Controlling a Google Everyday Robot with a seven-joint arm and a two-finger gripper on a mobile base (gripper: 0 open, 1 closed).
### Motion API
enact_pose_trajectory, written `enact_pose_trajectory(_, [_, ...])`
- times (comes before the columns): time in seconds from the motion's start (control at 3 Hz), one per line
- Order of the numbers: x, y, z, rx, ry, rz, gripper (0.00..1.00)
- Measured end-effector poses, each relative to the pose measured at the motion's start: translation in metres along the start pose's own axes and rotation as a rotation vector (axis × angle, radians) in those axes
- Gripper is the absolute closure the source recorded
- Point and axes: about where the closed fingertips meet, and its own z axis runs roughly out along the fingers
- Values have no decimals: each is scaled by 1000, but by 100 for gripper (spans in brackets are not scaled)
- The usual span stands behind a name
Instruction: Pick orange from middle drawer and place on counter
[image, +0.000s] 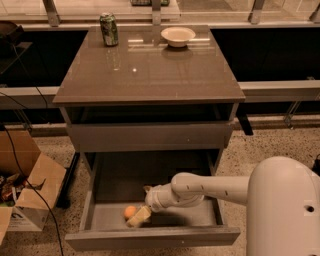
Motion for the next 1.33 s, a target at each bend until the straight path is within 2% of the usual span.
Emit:
enact_pose_trajectory(0.33, [0, 6, 10, -3, -12, 15, 19])
enact_pose_trajectory(1.0, [6, 21, 9, 3, -17, 44, 65])
enact_pose_trajectory(1.33, [-2, 23, 3, 9, -55, 55, 96])
